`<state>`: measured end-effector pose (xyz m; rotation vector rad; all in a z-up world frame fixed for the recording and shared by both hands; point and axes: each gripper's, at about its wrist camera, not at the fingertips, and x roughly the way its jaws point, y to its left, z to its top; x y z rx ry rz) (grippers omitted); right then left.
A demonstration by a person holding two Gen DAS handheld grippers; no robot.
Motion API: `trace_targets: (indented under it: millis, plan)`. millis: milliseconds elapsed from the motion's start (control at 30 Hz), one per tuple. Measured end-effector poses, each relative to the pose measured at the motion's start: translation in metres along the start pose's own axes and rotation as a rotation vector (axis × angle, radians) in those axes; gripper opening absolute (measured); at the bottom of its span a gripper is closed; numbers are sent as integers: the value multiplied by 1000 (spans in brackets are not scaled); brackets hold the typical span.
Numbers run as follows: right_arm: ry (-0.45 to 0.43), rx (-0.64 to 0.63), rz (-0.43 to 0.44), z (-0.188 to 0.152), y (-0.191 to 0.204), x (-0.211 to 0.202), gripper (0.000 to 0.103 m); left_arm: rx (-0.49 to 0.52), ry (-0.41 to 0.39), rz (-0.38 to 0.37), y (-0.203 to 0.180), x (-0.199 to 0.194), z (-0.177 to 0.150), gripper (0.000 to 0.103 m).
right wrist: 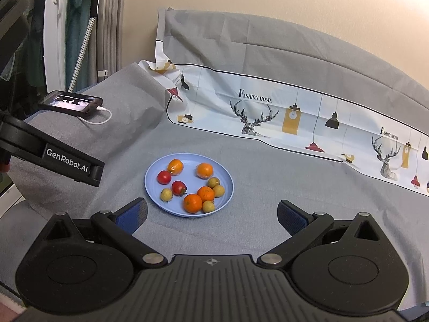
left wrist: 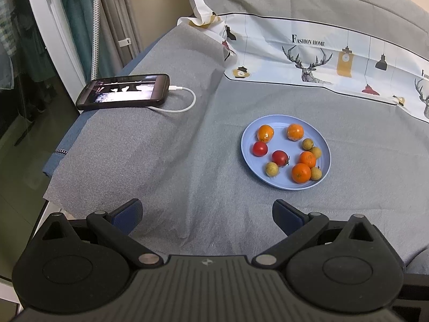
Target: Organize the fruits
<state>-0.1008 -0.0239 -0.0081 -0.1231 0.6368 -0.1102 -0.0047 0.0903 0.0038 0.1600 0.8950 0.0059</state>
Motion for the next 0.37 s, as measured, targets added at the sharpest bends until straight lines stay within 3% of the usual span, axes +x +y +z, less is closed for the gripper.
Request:
trace_targets:
  millis: [367]
  plan:
    - [-8, 1, 9, 3, -2, 0, 102, 16, -2, 18, -2, 1, -1, 103]
